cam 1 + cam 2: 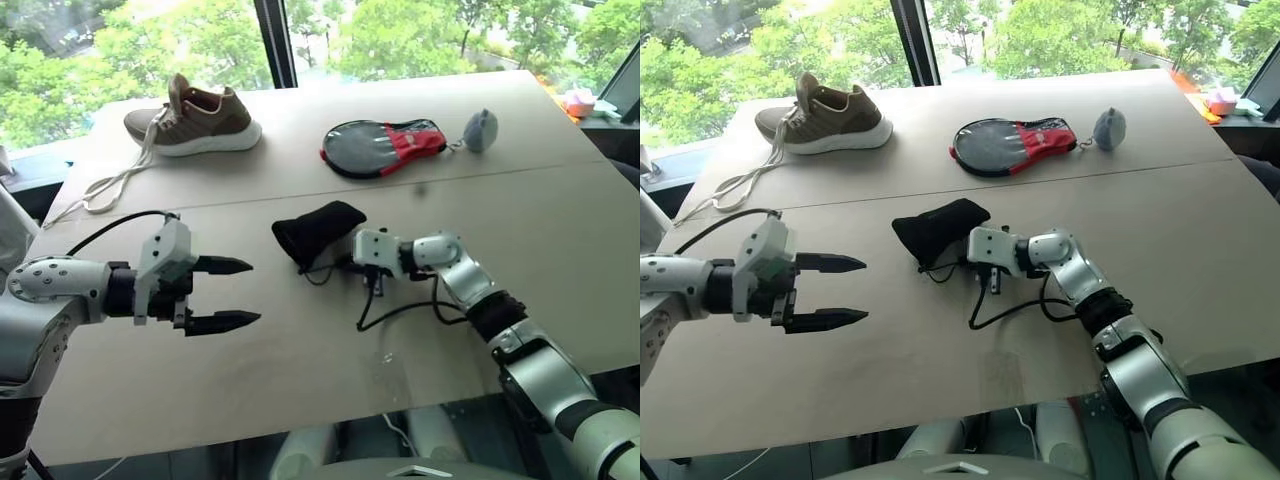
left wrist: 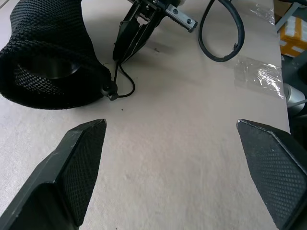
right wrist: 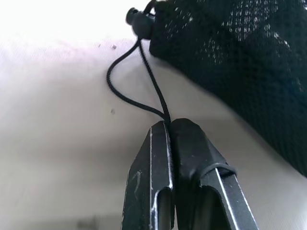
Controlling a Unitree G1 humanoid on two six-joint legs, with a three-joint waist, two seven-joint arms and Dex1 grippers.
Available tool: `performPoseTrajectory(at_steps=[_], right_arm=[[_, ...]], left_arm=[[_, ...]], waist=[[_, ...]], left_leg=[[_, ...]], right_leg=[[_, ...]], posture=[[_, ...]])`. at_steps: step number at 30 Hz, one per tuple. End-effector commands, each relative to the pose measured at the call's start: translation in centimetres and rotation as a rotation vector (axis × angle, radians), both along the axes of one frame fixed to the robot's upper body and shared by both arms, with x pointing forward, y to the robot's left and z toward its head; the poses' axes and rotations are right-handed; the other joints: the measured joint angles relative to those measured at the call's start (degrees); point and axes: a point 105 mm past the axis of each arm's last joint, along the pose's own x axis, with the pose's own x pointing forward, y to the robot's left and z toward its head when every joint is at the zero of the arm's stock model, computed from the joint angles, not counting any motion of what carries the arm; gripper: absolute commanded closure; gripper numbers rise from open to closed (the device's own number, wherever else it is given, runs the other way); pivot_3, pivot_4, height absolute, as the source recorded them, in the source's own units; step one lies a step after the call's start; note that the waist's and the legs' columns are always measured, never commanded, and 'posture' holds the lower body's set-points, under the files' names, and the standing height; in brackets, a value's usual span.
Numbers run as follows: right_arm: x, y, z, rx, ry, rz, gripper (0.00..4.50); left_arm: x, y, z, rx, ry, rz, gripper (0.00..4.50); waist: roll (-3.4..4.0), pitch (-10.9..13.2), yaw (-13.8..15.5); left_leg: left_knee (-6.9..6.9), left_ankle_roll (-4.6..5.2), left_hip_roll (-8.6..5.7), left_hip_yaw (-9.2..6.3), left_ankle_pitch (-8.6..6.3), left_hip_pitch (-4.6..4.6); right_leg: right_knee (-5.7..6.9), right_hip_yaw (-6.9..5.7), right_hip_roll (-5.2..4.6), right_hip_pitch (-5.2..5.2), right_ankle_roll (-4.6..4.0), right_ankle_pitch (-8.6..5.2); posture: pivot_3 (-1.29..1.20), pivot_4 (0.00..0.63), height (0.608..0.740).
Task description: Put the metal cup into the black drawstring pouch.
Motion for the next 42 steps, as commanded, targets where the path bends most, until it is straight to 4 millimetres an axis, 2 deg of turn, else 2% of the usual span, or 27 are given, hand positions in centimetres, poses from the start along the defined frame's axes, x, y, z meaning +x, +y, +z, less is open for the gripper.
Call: performPoseTrajectory(at_steps=[1,3,6,9,15,19,24,27,31,34,35,37,40,42], right_arm=[[-1.4,0.1,5.2,0.147,-0.056,0.023,4.48],[-1.9,-0.3,7.6,0.214,-0.12,0.011,4.48],[-1.9,-1.2,12.0,0.267,-0.397,-0.028,4.48],[-2.1,-1.6,15.4,0.288,-0.635,-0.035,4.48],[-1.8,-1.2,20.6,0.315,-1.014,-0.019,4.48],[-1.6,-0.9,23.3,0.353,-1.188,-0.019,4.48],[-1.4,-0.3,23.9,0.367,-1.225,-0.003,4.48],[-1.4,0.1,23.8,0.374,-1.224,0.006,4.48],[-1.5,0.5,23.8,0.379,-1.218,0.022,4.48],[-1.8,0.8,23.6,0.386,-1.204,0.031,4.48],[-1.8,0.8,23.6,0.387,-1.202,0.033,4.5],[-1.9,0.9,23.5,0.39,-1.197,0.036,4.5],[-2.0,1.0,23.5,0.396,-1.194,0.036,4.5],[-2.0,1.0,23.6,0.402,-1.194,0.034,4.5]], left_arm=[[1.2,-0.9,0.9,-0.015,-0.082,0.015,0.0],[2.1,-1.5,1.1,-0.03,-0.131,0.023,0.0],[3.8,-2.6,2.3,-0.084,-0.235,0.04,0.0],[5.6,-3.7,3.8,-0.162,-0.309,0.041,0.0],[8.9,-6.4,7.6,-0.351,-0.389,0.046,0.0],[9.8,-8.4,9.9,-0.465,-0.384,-0.009,0.0],[11.0,-9.9,10.2,-0.478,-0.386,-0.03,0.0],[12.3,-10.3,11.2,-0.54,-0.423,0.013,0.0],[12.4,-10.8,11.6,-0.646,-0.389,0.006,0.0],[12.2,-11.1,10.8,-0.633,-0.374,-0.013,0.0],[12.1,-11.1,10.6,-0.625,-0.372,-0.014,0.54],[12.1,-11.0,10.6,-0.627,-0.369,-0.011,1.03],[12.4,-10.8,10.5,-0.621,-0.368,0.015,2.36],[12.5,-10.8,10.3,-0.61,-0.37,0.017,2.36]], waist=[[0.0,0.0,0.2],[0.0,0.0,0.0],[-0.02,0.0,0.1],[-0.04,0.0,0.3],[-0.07,0.0,0.3],[-0.13,0.0,-0.1],[-0.13,0.0,-0.5],[-0.13,0.0,-0.4],[-0.13,0.0,-0.6],[-0.14,0.0,-0.6],[-0.14,0.0,-0.6],[-0.14,0.0,-0.6],[-0.14,0.0,-0.5],[-0.14,0.0,-0.5]], left_leg=[[0.0,0.0,0.0,-0.03,0.0,-0.03],[0.02,0.0,0.01,-0.02,0.0,-0.07],[0.02,0.0,0.03,0.0,0.0,-0.05],[0.04,0.0,0.03,0.0,0.0,-0.05],[0.15,0.0,0.02,0.02,0.01,-0.1],[0.33,0.0,0.02,0.01,0.01,-0.19],[0.35,0.0,0.01,0.06,0.02,-0.21],[0.48,-0.01,0.02,0.04,0.02,-0.3],[0.6,0.0,0.0,0.06,0.02,-0.36],[0.61,0.0,0.01,0.02,0.02,-0.38],[0.61,0.0,0.01,0.03,0.02,-0.4],[0.61,0.0,0.01,0.04,0.02,-0.4],[0.66,0.0,0.01,0.02,0.02,-0.43],[0.67,0.0,0.0,0.02,0.02,-0.45]], right_leg=[[0.0,-0.03,-0.01,0.0,0.0,0.0],[0.03,-0.02,-0.02,0.0,0.0,0.0],[0.03,-0.01,-0.01,0.0,0.0,0.01],[0.02,-0.03,-0.02,0.0,0.01,0.01],[0.04,-0.03,-0.01,-0.01,0.01,0.01],[0.04,-0.07,0.0,-0.04,0.01,0.01],[0.07,-0.1,-0.03,-0.11,0.01,0.01],[0.14,-0.15,-0.01,-0.17,0.01,0.01],[0.17,-0.13,-0.02,-0.2,0.02,0.03],[0.18,-0.15,-0.02,-0.22,0.02,0.02],[0.18,-0.14,-0.02,-0.24,0.02,0.02],[0.18,-0.14,-0.02,-0.24,0.02,0.02],[0.2,-0.16,-0.02,-0.25,0.02,0.02],[0.2,-0.16,-0.02,-0.25,0.02,0.03]], posture=[[0.0,0.15,0.74],[0.0,0.15,0.74],[0.0,0.15,0.74],[0.0,0.15,0.74],[0.0,0.15,0.74],[0.0,0.15,0.74],[0.0,0.15,0.74],[0.0,0.15,0.74],[0.0,0.15,0.74],[0.0,0.15,0.74],[0.0,0.15,0.74],[0.0,0.15,0.74],[0.0,0.15,0.74],[0.0,0.15,0.74]])
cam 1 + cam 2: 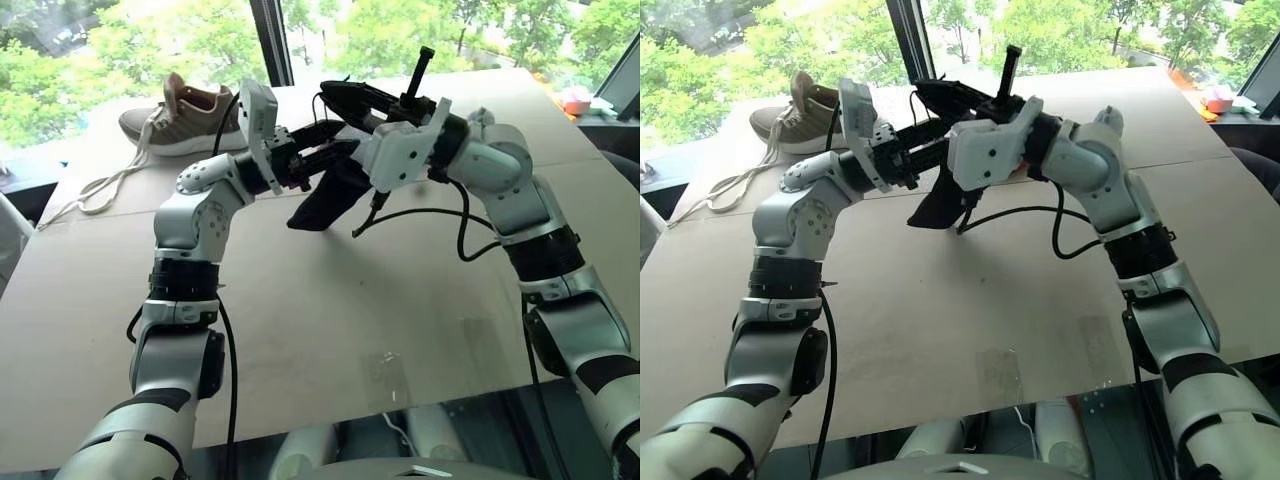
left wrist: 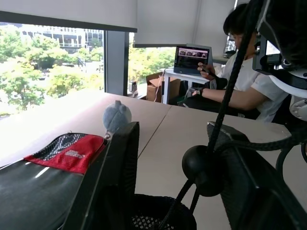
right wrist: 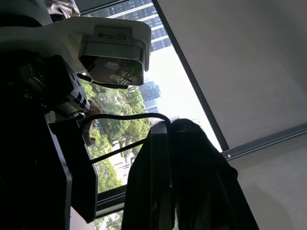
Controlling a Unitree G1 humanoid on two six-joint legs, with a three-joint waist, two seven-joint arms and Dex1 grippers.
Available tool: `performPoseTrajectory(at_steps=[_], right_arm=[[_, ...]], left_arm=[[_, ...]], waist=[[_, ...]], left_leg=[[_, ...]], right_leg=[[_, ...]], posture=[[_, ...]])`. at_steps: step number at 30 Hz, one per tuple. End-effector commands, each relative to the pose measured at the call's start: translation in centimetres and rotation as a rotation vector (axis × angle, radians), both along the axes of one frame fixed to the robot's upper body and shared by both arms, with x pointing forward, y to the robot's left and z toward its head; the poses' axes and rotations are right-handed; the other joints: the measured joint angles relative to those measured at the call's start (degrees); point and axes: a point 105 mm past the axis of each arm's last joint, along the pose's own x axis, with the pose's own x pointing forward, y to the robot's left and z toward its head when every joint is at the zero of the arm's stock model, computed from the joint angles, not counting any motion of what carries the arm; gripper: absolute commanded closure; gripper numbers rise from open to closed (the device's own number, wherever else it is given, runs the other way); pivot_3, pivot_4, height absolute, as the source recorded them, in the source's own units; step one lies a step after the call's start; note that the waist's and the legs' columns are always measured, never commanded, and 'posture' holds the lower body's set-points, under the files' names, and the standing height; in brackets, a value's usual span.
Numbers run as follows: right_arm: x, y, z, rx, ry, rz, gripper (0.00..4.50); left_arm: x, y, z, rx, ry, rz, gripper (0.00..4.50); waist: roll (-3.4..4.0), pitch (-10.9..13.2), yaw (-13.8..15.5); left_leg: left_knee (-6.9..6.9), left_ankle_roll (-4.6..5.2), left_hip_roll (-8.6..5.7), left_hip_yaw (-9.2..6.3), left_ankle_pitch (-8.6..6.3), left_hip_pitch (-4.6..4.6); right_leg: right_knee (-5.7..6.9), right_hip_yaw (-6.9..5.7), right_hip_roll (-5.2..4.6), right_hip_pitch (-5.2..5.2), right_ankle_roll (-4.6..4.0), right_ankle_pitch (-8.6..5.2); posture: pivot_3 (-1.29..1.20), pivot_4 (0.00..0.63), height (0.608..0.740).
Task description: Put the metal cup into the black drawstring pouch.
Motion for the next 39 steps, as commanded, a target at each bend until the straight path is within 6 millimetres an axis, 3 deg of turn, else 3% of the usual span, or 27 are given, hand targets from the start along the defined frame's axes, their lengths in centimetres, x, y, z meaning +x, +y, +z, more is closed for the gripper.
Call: performPoseTrajectory(at_steps=[1,8,11,14,25,28,31,32,34,39], right_arm=[[-1.1,0.2,1.5,0.041,-0.044,0.035,4.5],[-1.1,0.1,1.5,0.049,-0.035,0.036,4.5],[-1.1,0.1,1.6,0.055,-0.038,0.034,4.5],[-1.0,0.0,1.6,0.055,-0.039,0.029,4.5],[-0.6,-0.4,1.5,0.051,-0.036,0.012,4.5],[-0.6,-0.3,1.5,0.053,-0.031,0.018,4.5],[-0.6,-0.3,1.5,0.056,-0.028,0.02,4.5],[-0.6,-0.3,1.5,0.056,-0.027,0.02,4.5],[-0.6,-0.3,1.6,0.056,-0.025,0.022,4.5],[-0.6,-0.2,1.5,0.054,-0.022,0.025,4.5]], left_arm=[[-0.2,0.5,0.9,0.001,-0.043,0.016,2.36],[-0.4,0.4,0.7,0.004,-0.034,0.006,2.36],[-0.5,0.3,0.2,0.019,-0.027,-0.002,3.18],[-0.6,0.3,0.3,0.013,-0.03,-0.007,4.46],[-0.2,0.6,0.5,0.001,-0.021,0.031,4.46],[-1.1,0.5,0.3,-0.008,0.069,-0.057,4.46],[-1.3,0.5,0.4,0.0,0.05,-0.041,3.71],[-1.0,0.6,0.8,-0.005,0.013,-0.008,3.09],[-1.3,0.6,1.7,-0.023,-0.044,0.0,2.29],[-2.3,0.4,1.8,-0.004,-0.096,-0.036,2.29]], waist=[[0.0,0.0,0.0],[0.0,0.0,0.0],[0.0,0.0,-0.1],[0.0,0.0,0.0],[0.0,0.0,0.0],[0.0,0.0,-0.1],[0.0,0.0,-0.1],[0.0,0.0,-0.1],[0.0,0.0,0.0],[-0.01,0.0,-0.1]], left_leg=[[0.01,0.0,0.0,0.0,0.0,0.0],[0.01,0.0,0.0,0.0,0.0,-0.02],[0.01,0.0,0.0,0.0,0.0,-0.02],[0.03,0.0,0.0,0.0,0.0,-0.05],[0.04,0.0,0.0,-0.01,0.0,-0.07],[0.05,0.0,0.0,0.0,0.0,-0.07],[0.06,0.0,0.0,0.0,0.0,-0.13],[0.06,0.0,0.0,-0.01,0.0,-0.13],[0.08,0.0,0.0,-0.01,0.0,-0.14],[0.11,0.0,0.0,-0.01,0.0,-0.16]], right_leg=[[0.0,-0.01,0.0,0.0,0.0,0.0],[0.01,0.0,0.0,-0.03,0.0,0.0],[0.01,0.01,0.0,-0.03,0.0,0.0],[0.02,-0.01,0.0,-0.05,0.0,0.0],[0.02,-0.01,0.0,-0.06,0.0,0.0],[0.02,-0.01,0.0,-0.06,0.0,0.0],[0.04,0.0,0.0,-0.14,0.0,0.0],[0.04,-0.01,0.0,-0.15,0.0,0.0],[0.04,-0.02,0.0,-0.15,0.0,0.0],[0.04,-0.02,-0.01,-0.15,-0.01,0.01]], posture=[[0.0,0.15,0.74],[0.0,0.15,0.74],[0.0,0.15,0.74],[0.0,0.15,0.74],[0.0,0.15,0.74],[0.0,0.15,0.74],[0.0,0.15,0.74],[0.0,0.15,0.74],[0.0,0.15,0.74],[0.0,0.15,0.74]])
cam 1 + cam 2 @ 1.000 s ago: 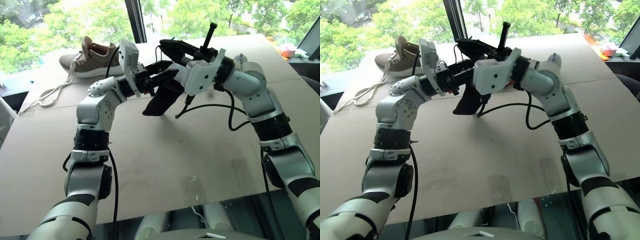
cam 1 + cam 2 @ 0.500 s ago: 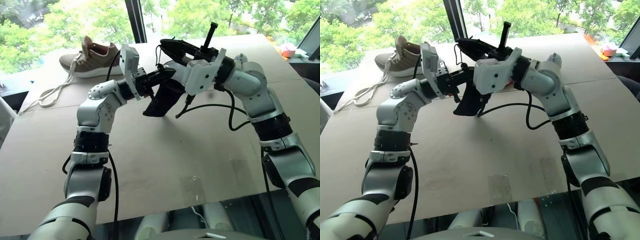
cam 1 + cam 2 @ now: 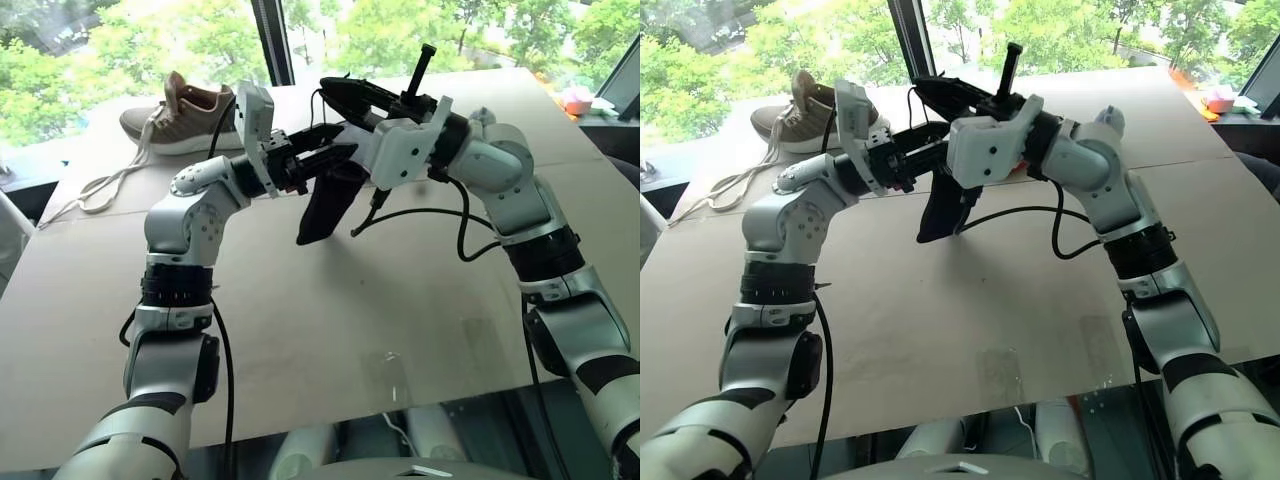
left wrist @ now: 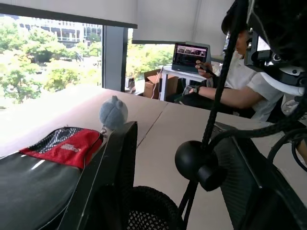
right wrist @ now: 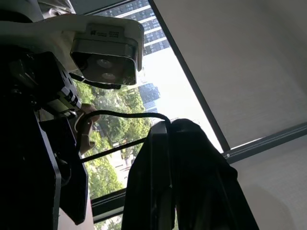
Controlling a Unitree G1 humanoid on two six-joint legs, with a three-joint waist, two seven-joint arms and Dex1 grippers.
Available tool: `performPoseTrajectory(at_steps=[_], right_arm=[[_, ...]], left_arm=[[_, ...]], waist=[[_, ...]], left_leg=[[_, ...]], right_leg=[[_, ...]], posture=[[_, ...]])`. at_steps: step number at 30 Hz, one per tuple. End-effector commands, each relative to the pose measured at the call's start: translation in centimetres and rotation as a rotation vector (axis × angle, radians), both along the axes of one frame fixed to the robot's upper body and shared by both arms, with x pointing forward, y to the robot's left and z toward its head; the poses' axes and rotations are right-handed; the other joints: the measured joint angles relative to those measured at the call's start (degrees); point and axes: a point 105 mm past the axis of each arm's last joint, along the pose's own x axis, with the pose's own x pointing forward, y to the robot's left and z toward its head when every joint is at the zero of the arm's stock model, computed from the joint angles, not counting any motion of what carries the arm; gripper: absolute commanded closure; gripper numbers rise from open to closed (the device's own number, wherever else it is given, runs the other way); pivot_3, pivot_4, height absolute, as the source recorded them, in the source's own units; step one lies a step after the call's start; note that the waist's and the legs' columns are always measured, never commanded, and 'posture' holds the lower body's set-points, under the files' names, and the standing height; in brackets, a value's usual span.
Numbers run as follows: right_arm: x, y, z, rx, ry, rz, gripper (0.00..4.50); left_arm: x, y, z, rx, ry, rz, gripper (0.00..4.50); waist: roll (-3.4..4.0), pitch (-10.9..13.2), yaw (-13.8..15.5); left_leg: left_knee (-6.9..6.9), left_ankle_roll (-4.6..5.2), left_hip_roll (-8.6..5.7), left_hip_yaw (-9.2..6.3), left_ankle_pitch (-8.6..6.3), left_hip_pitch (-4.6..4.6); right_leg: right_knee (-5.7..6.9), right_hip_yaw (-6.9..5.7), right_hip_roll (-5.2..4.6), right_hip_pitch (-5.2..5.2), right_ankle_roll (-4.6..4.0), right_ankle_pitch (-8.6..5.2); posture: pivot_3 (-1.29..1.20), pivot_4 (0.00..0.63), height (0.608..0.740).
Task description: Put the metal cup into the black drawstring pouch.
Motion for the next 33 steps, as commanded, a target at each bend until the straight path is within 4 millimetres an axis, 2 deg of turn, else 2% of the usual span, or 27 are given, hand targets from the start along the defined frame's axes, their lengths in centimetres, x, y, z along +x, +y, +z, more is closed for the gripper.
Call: performPoseTrajectory(at_steps=[1,5,8,10,11,17,24,28,33], right_arm=[[-0.6,-0.1,1.3,0.036,-0.033,0.02,4.5],[-0.6,-0.1,1.3,0.036,-0.032,0.021,4.5],[-0.6,-0.1,1.3,0.036,-0.033,0.022,4.5],[-0.6,-0.1,1.3,0.037,-0.033,0.022,4.5],[-0.6,-0.2,1.3,0.037,-0.032,0.023,4.5],[-0.6,-0.5,1.5,0.041,-0.04,0.015,4.5],[-0.1,-2.9,6.7,0.152,-0.203,-0.074,4.5],[0.0,-5.0,10.3,0.217,-0.322,-0.143,4.5],[0.0,-6.3,12.2,0.263,-0.397,-0.189,4.5]], left_arm=[[-1.1,0.2,1.3,-0.013,-0.076,-0.019,2.29],[-1.2,0.2,1.0,-0.01,-0.063,-0.03,2.29],[-1.0,0.4,0.9,-0.01,-0.056,-0.023,3.11],[-0.9,0.4,0.8,-0.005,-0.052,-0.018,4.07],[-0.9,0.4,0.7,0.003,-0.051,-0.015,4.33],[-0.8,0.5,0.6,0.002,-0.045,-0.009,4.32],[-0.4,0.7,-0.9,0.045,-0.023,0.018,4.32],[0.2,1.2,-2.8,0.113,0.013,0.052,4.32],[0.4,1.4,-3.7,0.147,0.018,0.066,4.32]], waist=[[0.0,0.0,0.0],[0.0,0.0,0.0],[0.0,0.0,0.0],[0.0,0.0,0.0],[0.0,0.0,0.0],[0.0,0.0,0.0],[0.01,0.0,0.0],[0.0,0.0,0.0],[0.0,0.0,0.0]], left_leg=[[-0.01,0.0,0.0,0.0,0.0,0.0],[0.0,0.0,0.0,0.0,0.0,0.0],[0.0,0.0,0.0,0.0,0.0,0.0],[0.0,0.0,0.0,-0.01,0.0,0.0],[0.0,0.0,0.0,0.0,0.0,0.0],[0.0,0.0,0.0,0.0,0.0,0.0],[0.0,0.0,0.0,0.01,0.0,0.0],[-0.05,0.0,0.0,0.01,0.0,-0.01],[-0.05,0.0,-0.01,0.02,0.0,-0.01]], right_leg=[[0.0,0.0,0.01,0.0,0.0,0.0],[0.01,0.0,0.01,-0.01,0.0,0.0],[0.01,0.0,0.01,-0.01,0.0,0.0],[0.01,0.0,0.01,-0.01,0.0,0.0],[0.01,0.0,0.01,-0.01,0.0,0.0],[0.01,0.0,0.01,-0.01,0.0,0.0],[0.02,0.0,0.01,-0.02,0.0,0.0],[-0.01,0.01,0.01,-0.03,0.0,0.0],[0.0,0.02,0.01,-0.03,0.0,0.0]], posture=[[0.0,0.15,0.74],[0.0,0.15,0.74],[0.0,0.15,0.74],[0.0,0.15,0.74],[0.0,0.15,0.74],[0.0,0.15,0.74],[0.0,0.15,0.74],[0.0,0.15,0.74],[0.0,0.15,0.74]])
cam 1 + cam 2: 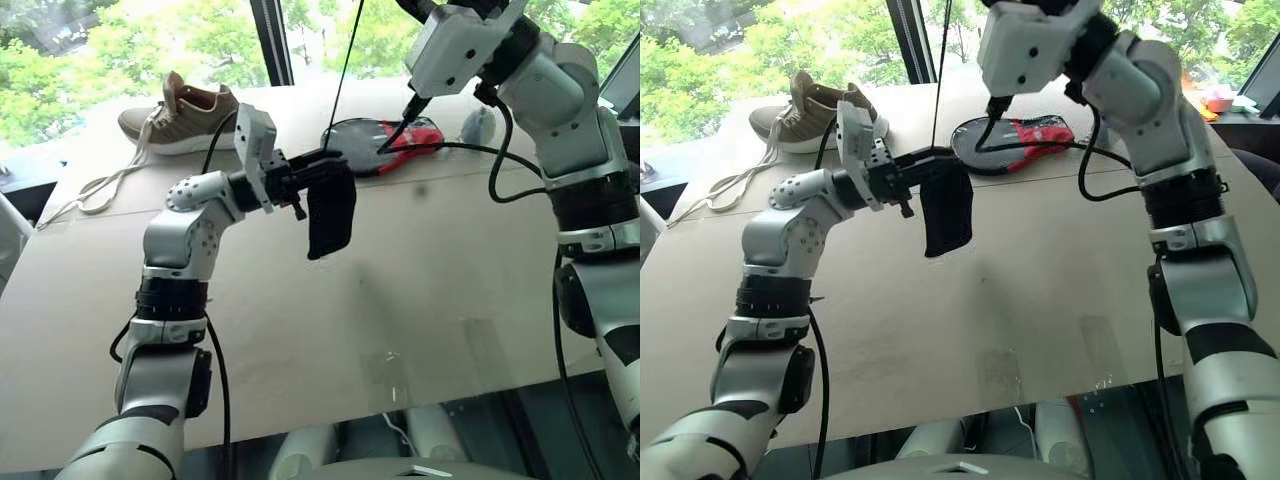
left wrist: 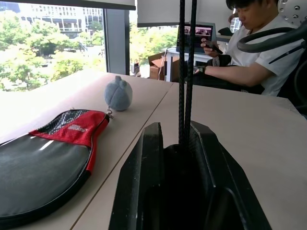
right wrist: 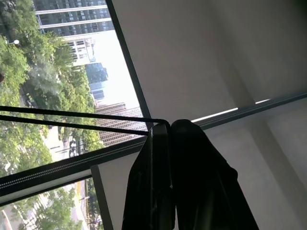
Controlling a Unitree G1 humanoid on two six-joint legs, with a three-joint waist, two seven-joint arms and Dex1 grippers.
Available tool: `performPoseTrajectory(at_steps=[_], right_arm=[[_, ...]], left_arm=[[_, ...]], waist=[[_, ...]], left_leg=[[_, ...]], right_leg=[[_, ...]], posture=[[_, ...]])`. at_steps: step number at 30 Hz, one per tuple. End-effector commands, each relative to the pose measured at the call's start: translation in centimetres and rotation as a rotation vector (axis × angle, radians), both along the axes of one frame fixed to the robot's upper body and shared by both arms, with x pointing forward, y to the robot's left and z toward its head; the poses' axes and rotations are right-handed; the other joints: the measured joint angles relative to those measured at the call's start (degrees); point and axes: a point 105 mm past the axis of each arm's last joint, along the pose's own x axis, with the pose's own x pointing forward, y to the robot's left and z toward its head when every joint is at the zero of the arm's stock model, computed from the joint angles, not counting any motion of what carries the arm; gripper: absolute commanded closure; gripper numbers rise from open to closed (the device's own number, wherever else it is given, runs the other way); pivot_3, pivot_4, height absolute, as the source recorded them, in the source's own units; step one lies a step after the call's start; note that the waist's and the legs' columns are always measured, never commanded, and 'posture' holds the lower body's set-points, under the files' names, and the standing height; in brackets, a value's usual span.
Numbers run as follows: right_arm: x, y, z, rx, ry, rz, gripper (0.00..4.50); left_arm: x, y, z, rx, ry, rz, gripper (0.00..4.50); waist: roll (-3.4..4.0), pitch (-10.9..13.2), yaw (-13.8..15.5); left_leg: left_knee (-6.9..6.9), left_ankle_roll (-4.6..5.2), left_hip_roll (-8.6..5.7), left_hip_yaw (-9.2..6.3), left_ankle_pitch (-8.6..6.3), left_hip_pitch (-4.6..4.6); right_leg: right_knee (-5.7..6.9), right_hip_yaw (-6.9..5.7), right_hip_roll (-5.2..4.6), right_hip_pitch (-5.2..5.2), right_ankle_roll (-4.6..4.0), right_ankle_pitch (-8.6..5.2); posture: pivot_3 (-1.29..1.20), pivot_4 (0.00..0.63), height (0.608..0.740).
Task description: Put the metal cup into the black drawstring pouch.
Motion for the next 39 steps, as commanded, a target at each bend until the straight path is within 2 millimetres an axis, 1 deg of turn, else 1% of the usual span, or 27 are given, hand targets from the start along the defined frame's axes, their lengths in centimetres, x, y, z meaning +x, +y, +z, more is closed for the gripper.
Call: performPoseTrajectory(at_steps=[1,5,8,12,14,16,17,18,20,21,22,24,27,29,31,32,33,34,36,37,38,39], right_arm=[[-1.9,-2.3,4.8,0.152,-0.167,-0.012,4.5],[-2.9,-3.0,6.9,0.211,-0.274,-0.048,4.5],[-3.3,-3.6,7.9,0.25,-0.318,-0.071,4.5],[-3.9,-5.3,9.5,0.361,-0.378,-0.12,4.5],[-4.1,-6.0,10.0,0.41,-0.395,-0.127,4.5],[-4.1,-6.2,10.2,0.431,-0.391,-0.126,4.5],[-3.6,-6.1,10.0,0.436,-0.348,-0.116,4.5],[-2.7,-5.7,9.5,0.425,-0.265,-0.095,4.5],[0.4,-4.2,6.8,0.347,0.007,-0.076,4.5],[1.3,-3.6,5.2,0.326,0.13,-0.043,4.5],[1.7,-3.2,4.0,0.324,0.214,-0.008,4.5],[1.5,-2.8,3.0,0.333,0.297,0.058,4.5],[1.0,-2.4,1.9,0.365,0.448,0.149,4.5],[1.2,-2.4,0.0,0.337,0.578,0.16,4.5],[1.6,-2.8,-4.0,0.254,0.754,0.112,4.5],[1.5,-3.0,-5.9,0.203,0.824,0.09,4.5],[1.3,-3.1,-7.0,0.171,0.867,0.075,4.5],[1.0,-3.3,-9.0,0.109,0.942,0.049,4.5],[0.2,-3.9,-11.9,0.019,1.048,0.012,4.5],[-0.2,-4.4,-13.6,-0.02,1.109,-0.009,4.5],[-0.4,-5.0,-15.0,-0.031,1.145,-0.03,4.5],[-0.5,-5.6,-16.3,-0.042,1.176,-0.062,4.5]], left_arm=[[0.1,0.4,-1.2,0.057,0.005,0.017,4.32],[0.1,0.3,-2.1,0.075,0.016,0.02,4.32],[0.0,0.3,-2.5,0.081,0.022,0.023,4.32],[-0.1,0.3,-2.7,0.081,0.046,0.017,4.32],[-0.2,0.4,-2.8,0.08,0.054,0.012,4.32],[-0.2,0.4,-2.8,0.079,0.059,0.011,4.32],[-0.2,0.4,-2.7,0.079,0.059,0.011,4.32],[-0.1,0.3,-2.6,0.075,0.059,0.017,4.32],[0.1,0.4,-2.2,0.057,0.064,0.033,4.32],[0.1,0.4,-2.1,0.059,0.062,0.037,4.32],[0.1,0.5,-1.7,0.058,0.054,0.043,4.32],[0.2,1.1,-0.7,0.068,0.016,0.063,4.32],[0.8,3.3,1.6,0.094,-0.079,0.145,4.32],[0.9,4.5,2.6,0.125,-0.121,0.175,4.32],[0.0,4.3,2.0,0.157,-0.068,0.106,4.32],[-0.6,3.8,1.5,0.161,-0.028,0.059,4.32],[-1.0,3.5,1.1,0.161,-0.002,0.029,4.32],[-1.4,2.8,0.3,0.164,0.022,0.002,4.32],[-2.3,1.6,-0.8,0.162,0.056,-0.044,4.32],[-3.2,0.5,-1.9,0.162,0.081,-0.1,3.32],[-4.4,-0.7,-3.1,0.158,0.112,-0.168,2.92],[-5.4,-1.6,-4.3,0.152,0.149,-0.218,2.75]], waist=[[0.0,0.0,0.0],[0.01,0.0,0.0],[0.0,0.0,0.0],[0.0,0.0,0.0],[0.0,0.0,0.0],[0.0,0.0,0.0],[0.0,0.0,0.0],[0.0,0.0,-0.1],[0.02,0.0,-0.3],[0.01,0.0,-0.4],[0.01,0.0,-0.6],[0.0,0.0,-0.8],[0.01,0.0,-0.9],[0.01,0.0,-1.0],[0.01,-0.1,-0.9],[0.0,-0.1,-0.8],[0.0,-0.1,-0.6],[0.01,-0.1,-0.4],[0.03,-0.1,0.1],[0.04,-0.1,0.2],[0.04,-0.1,0.3],[0.03,-0.1,0.3]], left_leg=[[0.0,0.0,0.0,0.01,0.0,0.0],[0.0,0.0,0.0,0.01,0.0,-0.06],[-0.02,0.0,0.01,0.01,0.0,-0.07],[0.02,0.0,0.0,0.01,0.0,-0.08],[0.03,0.0,0.0,0.01,0.0,-0.09],[0.02,0.0,0.0,0.01,0.0,-0.09],[0.02,0.0,0.0,0.01,0.0,-0.09],[0.02,0.0,0.0,0.02,0.0,-0.09],[0.02,0.0,0.0,0.03,0.0,-0.08],[0.03,0.0,0.01,0.03,0.0,-0.07],[0.04,0.0,0.02,0.02,0.0,-0.07],[0.08,0.01,0.02,-0.03,0.0,-0.08],[0.09,0.01,0.01,-0.1,0.0,-0.19],[0.08,0.01,0.01,-0.12,0.0,-0.24],[0.07,0.01,0.01,-0.14,0.0,-0.25],[0.06,0.01,0.01,-0.16,0.0,-0.25],[0.08,0.02,-0.01,-0.19,-0.01,-0.25],[0.08,0.03,-0.03,-0.19,-0.01,-0.25],[0.14,0.05,-0.1,-0.11,0.0,-0.28],[0.2,0.05,-0.1,-0.12,-0.01,-0.29],[0.19,0.05,-0.1,-0.13,-0.01,-0.31],[0.2,0.05,-0.09,-0.13,-0.01,-0.3]], right_leg=[[0.0,0.01,-0.01,0.0,0.0,0.0],[0.0,0.01,0.0,-0.06,0.0,0.0],[0.0,0.02,0.0,-0.09,0.0,0.0],[0.02,0.01,0.0,-0.07,0.0,0.0],[0.02,0.01,0.0,-0.08,0.0,0.0],[0.02,0.01,0.0,-0.08,0.0,0.0],[0.02,0.02,-0.01,-0.08,0.0,0.0],[0.02,0.02,-0.01,-0.08,0.0,0.0],[0.02,0.03,-0.01,-0.07,0.0,0.0],[0.03,0.04,-0.01,-0.05,0.0,0.0],[0.03,0.04,-0.01,-0.03,-0.01,0.0],[0.05,0.04,-0.01,0.0,-0.01,0.01],[0.01,-0.01,-0.03,-0.07,-0.02,0.01],[0.01,-0.03,-0.04,-0.11,-0.02,0.01],[-0.03,-0.04,-0.05,-0.11,-0.02,0.01],[-0.06,-0.04,-0.05,-0.09,-0.02,0.01],[-0.09,-0.06,-0.09,-0.05,-0.01,0.01],[-0.1,-0.07,-0.12,-0.03,-0.01,0.01],[-0.03,-0.06,-0.18,-0.07,0.0,0.02],[0.01,-0.04,-0.18,-0.06,0.01,0.02],[0.01,-0.04,-0.19,-0.07,0.01,0.02],[0.03,-0.04,-0.2,-0.06,0.01,0.02]], posture=[[0.0,0.15,0.74],[0.0,0.15,0.74],[0.0,0.15,0.74],[0.0,0.15,0.74],[0.0,0.15,0.74],[0.0,0.15,0.74],[0.0,0.15,0.74],[0.0,0.15,0.74],[0.0,0.15,0.74],[0.0,0.15,0.74],[0.0,0.15,0.74],[0.0,0.15,0.74],[0.0,0.15,0.74],[0.0,0.15,0.74],[0.0,0.15,0.74],[0.0,0.15,0.74],[0.0,0.15,0.74],[0.0,0.15,0.74],[0.0,0.15,0.74],[0.0,0.15,0.74],[0.0,0.15,0.74],[0.0,0.15,0.74]])
